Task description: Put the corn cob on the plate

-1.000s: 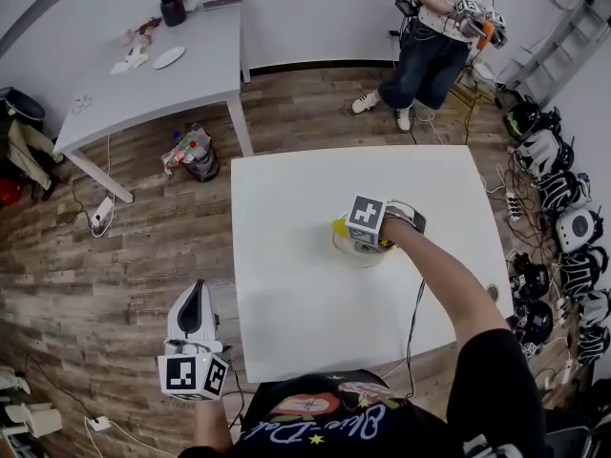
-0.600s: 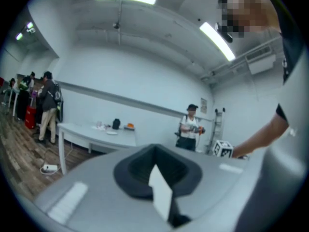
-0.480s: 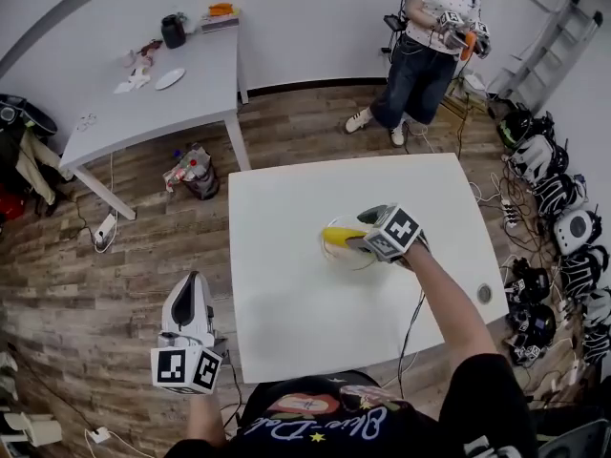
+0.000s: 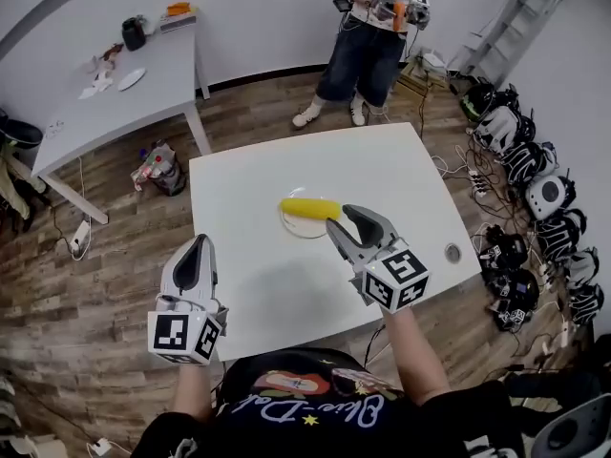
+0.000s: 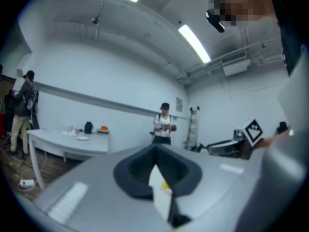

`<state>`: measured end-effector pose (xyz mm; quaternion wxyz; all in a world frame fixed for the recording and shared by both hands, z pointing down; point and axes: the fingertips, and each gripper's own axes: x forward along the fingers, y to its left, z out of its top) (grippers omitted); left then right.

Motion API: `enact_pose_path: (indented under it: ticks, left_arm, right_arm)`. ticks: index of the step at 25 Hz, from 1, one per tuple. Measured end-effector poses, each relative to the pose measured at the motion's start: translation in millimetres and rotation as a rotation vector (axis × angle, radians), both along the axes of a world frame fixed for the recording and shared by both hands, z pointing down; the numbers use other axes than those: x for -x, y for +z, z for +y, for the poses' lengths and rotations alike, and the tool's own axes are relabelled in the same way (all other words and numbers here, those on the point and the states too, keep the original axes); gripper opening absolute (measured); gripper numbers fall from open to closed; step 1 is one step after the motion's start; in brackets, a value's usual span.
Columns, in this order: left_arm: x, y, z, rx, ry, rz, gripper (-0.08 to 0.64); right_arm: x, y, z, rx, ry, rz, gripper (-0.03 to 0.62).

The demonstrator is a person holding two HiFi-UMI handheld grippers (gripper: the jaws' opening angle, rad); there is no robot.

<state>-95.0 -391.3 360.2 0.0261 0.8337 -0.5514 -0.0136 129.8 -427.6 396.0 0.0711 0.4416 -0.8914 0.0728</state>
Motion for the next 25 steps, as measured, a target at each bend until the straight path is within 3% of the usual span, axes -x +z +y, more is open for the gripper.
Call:
enact_pose_path:
  ticks: [1,2,4,10,25]
  left_arm:
    - [-7.6,0.5,0.9,0.001,0.019,-0.005,-0.006]
    - [-14.9,0.9,2.6,0.003,0.039,-0.008,-0.006]
    - [-28.0,2.1,6.6,0.008,0.078,-0.005,-0.006]
    - [-48.9,5.6,12.3,0.022,0.126,-0.025,-0.006]
    - [-40.3,3.6,11.5,0.015,0.110,-0.050,-0.006]
  right_arm:
    - [-3.6,-1.8,11.8,0.001,0.028,-0.032,0.089]
    - [-6.8,-3.4,23.0,0.000,0.052,-0.065,0.069]
    - [-13.2,-6.4,42.0,-0.019,0.098,-0.107,0.058]
    - [-32.7,-4.0,63.7,-0.065,0.174,-0.085,0.031]
    - [-46.1,-17.6,52.3,-0.108,0.225,-0.093,0.017]
